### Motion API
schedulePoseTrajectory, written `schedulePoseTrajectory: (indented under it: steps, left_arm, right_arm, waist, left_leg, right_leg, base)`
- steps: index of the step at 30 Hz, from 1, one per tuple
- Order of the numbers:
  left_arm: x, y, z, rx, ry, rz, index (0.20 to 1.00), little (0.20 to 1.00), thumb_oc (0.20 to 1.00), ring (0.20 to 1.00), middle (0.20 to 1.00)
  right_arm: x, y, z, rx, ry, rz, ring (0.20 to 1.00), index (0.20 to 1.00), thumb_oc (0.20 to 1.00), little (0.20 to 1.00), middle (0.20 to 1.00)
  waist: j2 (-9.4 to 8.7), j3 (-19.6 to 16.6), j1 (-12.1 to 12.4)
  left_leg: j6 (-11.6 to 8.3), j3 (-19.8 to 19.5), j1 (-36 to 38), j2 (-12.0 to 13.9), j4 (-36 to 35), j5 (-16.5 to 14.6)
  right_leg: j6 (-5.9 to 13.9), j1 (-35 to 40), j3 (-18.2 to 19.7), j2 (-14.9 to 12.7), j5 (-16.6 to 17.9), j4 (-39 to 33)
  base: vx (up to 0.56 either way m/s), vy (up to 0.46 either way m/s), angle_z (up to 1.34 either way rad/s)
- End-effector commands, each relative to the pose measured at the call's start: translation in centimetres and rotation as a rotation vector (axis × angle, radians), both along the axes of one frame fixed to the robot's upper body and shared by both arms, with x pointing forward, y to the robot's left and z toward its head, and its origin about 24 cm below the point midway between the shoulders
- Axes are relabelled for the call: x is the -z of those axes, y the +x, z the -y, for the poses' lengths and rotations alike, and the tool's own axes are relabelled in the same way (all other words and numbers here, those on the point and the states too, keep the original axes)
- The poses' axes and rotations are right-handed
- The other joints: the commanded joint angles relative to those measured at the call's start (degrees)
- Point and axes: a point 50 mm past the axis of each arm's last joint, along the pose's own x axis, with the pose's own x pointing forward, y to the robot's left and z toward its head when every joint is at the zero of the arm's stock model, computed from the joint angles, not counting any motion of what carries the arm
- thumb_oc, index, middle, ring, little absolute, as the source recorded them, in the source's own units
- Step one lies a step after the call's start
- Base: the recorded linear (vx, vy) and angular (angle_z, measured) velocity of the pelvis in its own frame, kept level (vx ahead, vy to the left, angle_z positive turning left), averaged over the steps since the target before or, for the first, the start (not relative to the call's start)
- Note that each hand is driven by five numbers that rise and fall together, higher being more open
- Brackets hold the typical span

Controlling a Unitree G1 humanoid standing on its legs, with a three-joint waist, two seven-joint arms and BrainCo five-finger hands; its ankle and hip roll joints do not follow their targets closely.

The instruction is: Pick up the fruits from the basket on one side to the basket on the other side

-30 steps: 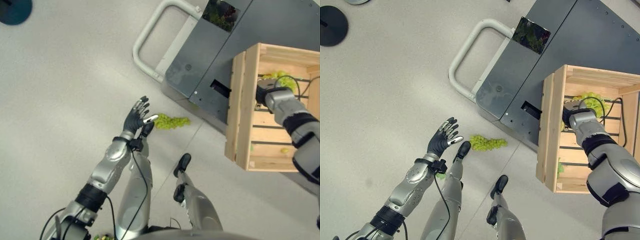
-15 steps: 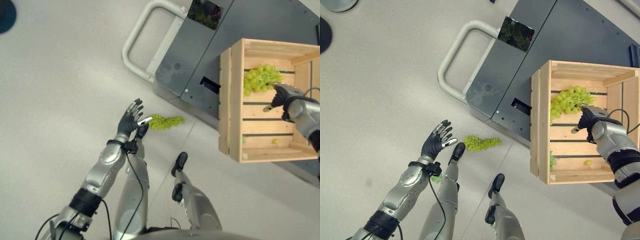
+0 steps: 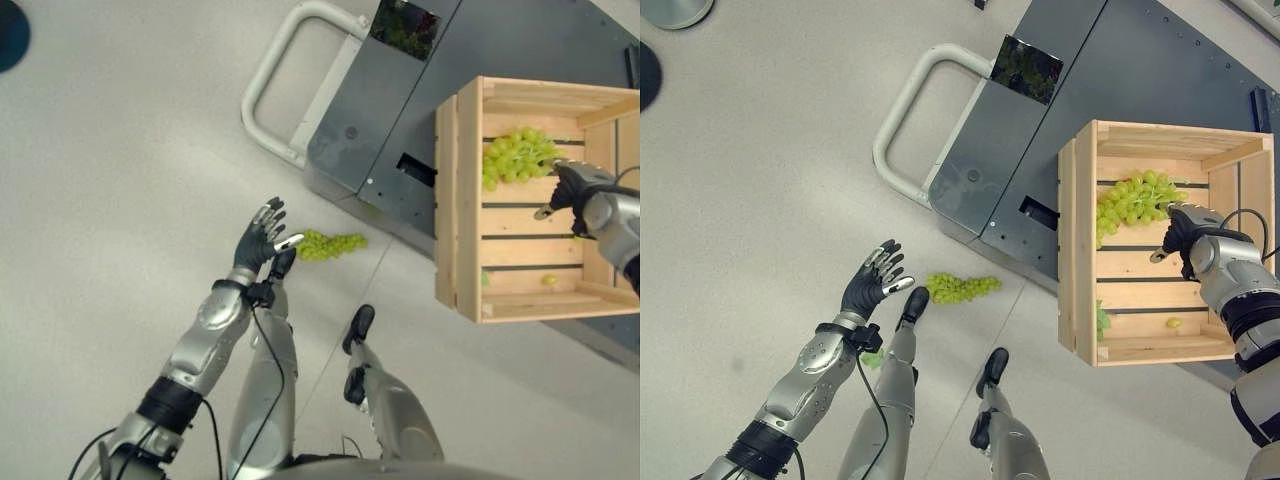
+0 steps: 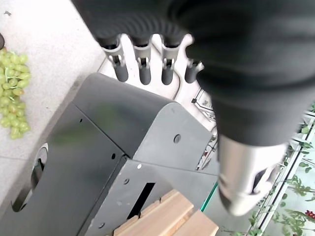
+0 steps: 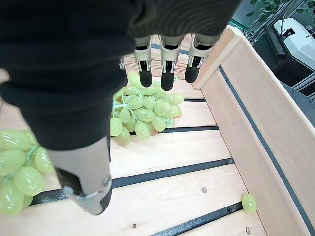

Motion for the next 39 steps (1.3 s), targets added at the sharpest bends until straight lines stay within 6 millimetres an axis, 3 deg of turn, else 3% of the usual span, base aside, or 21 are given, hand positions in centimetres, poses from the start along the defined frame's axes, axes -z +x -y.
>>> schedulePoseTrajectory:
  steps: [1, 10, 19, 39]
  left_arm:
    - [-1.9, -0.6, 0.2, 0.015, -0.049, 0.096, 1.0, 1.0, 1.0, 1.0, 1.0]
    - [-2.0, -0.6, 0.7, 0.033, -0.039, 0.107, 1.0, 1.0, 1.0, 1.0, 1.0]
    - [-2.1, -0.8, 0.9, 0.07, 0.023, 0.12, 1.0, 1.0, 1.0, 1.0, 1.0]
    - [-2.6, -0.4, 2.5, 0.119, 0.012, 0.145, 1.0, 1.0, 1.0, 1.0, 1.0]
  right_arm:
    - [-4.5, -1.2, 2.4, 0.088, -0.101, 0.121, 1.0, 1.0, 1.0, 1.0, 1.0]
    - [-5.7, -0.2, 2.0, 0.112, -0.099, 0.188, 1.0, 1.0, 1.0, 1.0, 1.0]
    - [-3.8, 0.3, 2.4, 0.176, -0.15, 0.077, 1.0, 1.0, 1.0, 1.0, 1.0]
    - [0.8, 1.1, 0.7, 0.156, -0.166, -0.048, 1.0, 1.0, 1.0, 1.0, 1.0]
  waist:
    - [-2.57, 0.0, -0.5]
    - [-1.71, 0.0, 0.4]
    - [0.27, 0.0, 1.3]
    - [3.36, 0.0, 1.1]
  left_leg:
    - [-0.9, 7.1, 1.8, 1.5, 3.6, -6.5]
    - [-0.68, 7.2, 0.9, 1.1, 3.4, -6.3]
    - [-0.53, 7.3, -0.2, 0.4, 3.5, -6.1]
    - [-0.28, 8.0, -1.9, -0.2, 3.9, -6.2]
  right_leg:
    - [1.02, -0.6, 0.7, -1.2, -8.7, 4.8]
    - [1.28, -1.5, 0.6, -1.6, -8.2, 4.8]
    - [1.49, -2.7, 0.0, -1.9, -8.2, 5.3]
    - [1.25, -4.7, 0.7, -2.2, -8.7, 5.9]
  base:
    - [0.0, 0.0, 0.0]
    - [0.0, 0.0, 0.0]
    - [0.01, 0.003, 0.01]
    - [0.0, 0.001, 0.01]
